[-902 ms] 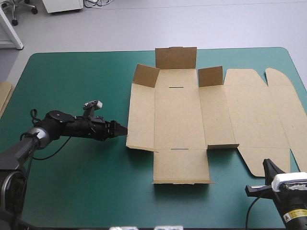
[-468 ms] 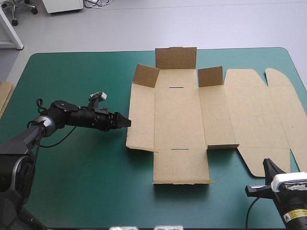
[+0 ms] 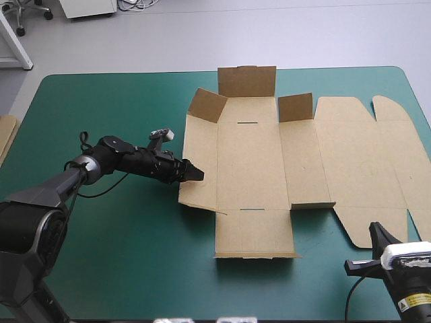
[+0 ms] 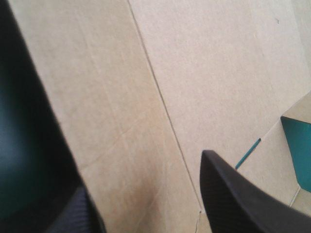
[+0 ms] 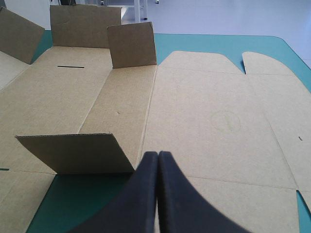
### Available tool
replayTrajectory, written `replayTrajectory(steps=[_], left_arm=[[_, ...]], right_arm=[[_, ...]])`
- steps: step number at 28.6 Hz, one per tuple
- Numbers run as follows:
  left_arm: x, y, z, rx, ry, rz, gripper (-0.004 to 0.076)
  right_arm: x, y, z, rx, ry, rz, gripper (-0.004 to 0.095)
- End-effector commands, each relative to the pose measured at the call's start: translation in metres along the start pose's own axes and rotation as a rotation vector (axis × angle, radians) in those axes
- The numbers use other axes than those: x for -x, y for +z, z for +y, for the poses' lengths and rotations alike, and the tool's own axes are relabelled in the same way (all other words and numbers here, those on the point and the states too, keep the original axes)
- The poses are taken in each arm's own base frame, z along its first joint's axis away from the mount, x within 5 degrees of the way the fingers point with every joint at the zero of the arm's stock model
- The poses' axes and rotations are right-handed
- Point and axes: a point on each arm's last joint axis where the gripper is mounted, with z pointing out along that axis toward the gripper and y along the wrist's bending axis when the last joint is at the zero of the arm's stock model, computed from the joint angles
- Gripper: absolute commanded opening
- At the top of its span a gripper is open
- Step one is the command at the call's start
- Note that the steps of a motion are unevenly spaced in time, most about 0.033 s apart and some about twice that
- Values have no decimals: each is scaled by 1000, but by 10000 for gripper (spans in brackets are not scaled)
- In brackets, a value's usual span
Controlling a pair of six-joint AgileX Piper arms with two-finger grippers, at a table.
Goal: Fold the box
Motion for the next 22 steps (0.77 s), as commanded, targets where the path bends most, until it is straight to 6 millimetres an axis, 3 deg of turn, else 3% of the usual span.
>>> replayTrajectory(steps=[1,8,11,16,22], left_arm=[[12,-3,-25,-53,26,-50,409],[14,7,-23,-1,5,-87,395],[17,7,-23,-6,-35,-110,309],[19,7,-24,-15,-62,-135,14],[26,1,-33,-38,16,-105,-10]], right_arm=[[16,-1,1,12,-12,-92,-20],[17,-1,1,13,-12,-99,-20],[17,-1,1,13,-12,-101,-20],[18,-1,1,14,-12,-112,-20],[18,-1,2,15,-12,-115,-19]])
